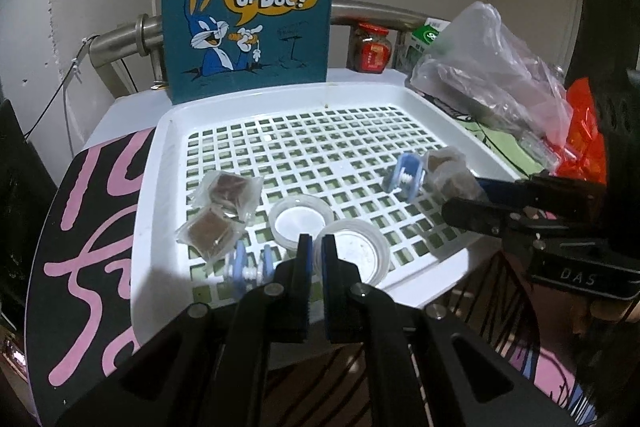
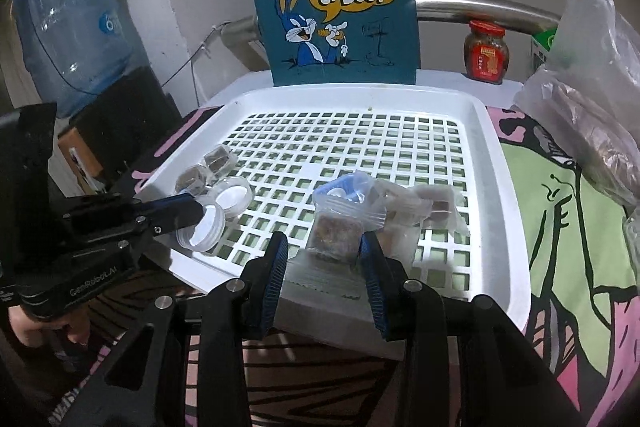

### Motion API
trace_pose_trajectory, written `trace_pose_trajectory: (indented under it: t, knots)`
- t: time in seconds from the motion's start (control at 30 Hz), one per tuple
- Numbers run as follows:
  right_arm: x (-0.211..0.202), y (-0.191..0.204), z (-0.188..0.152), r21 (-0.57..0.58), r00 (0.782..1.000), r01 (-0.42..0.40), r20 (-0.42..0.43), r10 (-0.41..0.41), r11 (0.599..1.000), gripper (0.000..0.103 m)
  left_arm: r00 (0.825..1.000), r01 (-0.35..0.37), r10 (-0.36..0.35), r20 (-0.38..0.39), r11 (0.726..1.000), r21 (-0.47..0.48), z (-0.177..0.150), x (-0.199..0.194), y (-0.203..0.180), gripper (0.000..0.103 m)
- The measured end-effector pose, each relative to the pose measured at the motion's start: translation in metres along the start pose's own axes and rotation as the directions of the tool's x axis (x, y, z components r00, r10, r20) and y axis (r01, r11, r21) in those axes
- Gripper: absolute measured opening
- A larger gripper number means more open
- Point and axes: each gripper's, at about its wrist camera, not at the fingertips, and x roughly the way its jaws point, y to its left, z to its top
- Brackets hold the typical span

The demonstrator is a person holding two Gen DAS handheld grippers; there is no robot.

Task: Organize objects
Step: 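Carry the zip bag with the right gripper over the tray and lower it, then open the right gripper to release the bag and withdraw both grippers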

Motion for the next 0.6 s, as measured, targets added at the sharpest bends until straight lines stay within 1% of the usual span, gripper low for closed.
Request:
trace_pose_trajectory:
  t: [0.1,0.3,0.43,0.47,0.5,0.53,0.57,0.6]
  knots:
    - [-0.001,0.004,-0.002,-0.028,1.000,0.027,0.005,-0.026,0.999,0.037,1.000,-0.008,0.008,0.000,1.000,0.011,-0.001,0.000,-0.002,0.005]
    - [0.000,0.010,-0.004,-0.061,0.999,0.053,0.008,-0.052,0.997,0.038,1.000,-0.012,0.012,0.013,1.000,0.027,-0.001,-0.002,-0.005,0.005]
    - [0.000,0.013,-0.006,-0.077,0.998,0.069,0.015,-0.068,0.995,0.038,1.000,-0.006,0.005,0.011,1.000,0.028,-0.001,-0.001,-0.005,0.006]
    - [0.000,0.013,-0.006,-0.075,0.997,0.071,0.015,-0.070,0.995,0.039,1.000,0.000,0.000,0.004,1.000,0.028,-0.001,0.000,-0.005,0.007]
    - [-0.001,0.012,-0.006,-0.072,0.997,0.074,0.017,-0.073,0.995,0.041,1.000,0.003,-0.003,-0.002,1.000,0.029,-0.001,0.001,-0.005,0.011]
    - [-0.001,0.011,-0.006,-0.068,0.997,0.075,0.020,-0.074,0.995,0.046,1.000,0.003,-0.002,-0.006,1.000,0.030,-0.002,0.001,-0.006,0.017]
    - [-0.002,0.010,-0.006,-0.061,0.997,0.075,0.025,-0.073,0.995,0.051,1.000,-0.007,0.007,-0.002,0.999,0.031,-0.002,0.001,-0.006,0.022]
    - [-0.004,0.009,-0.006,-0.051,0.997,0.073,0.031,-0.072,0.996,0.054,1.000,-0.006,0.006,0.000,1.000,0.030,-0.002,-0.001,-0.007,0.030]
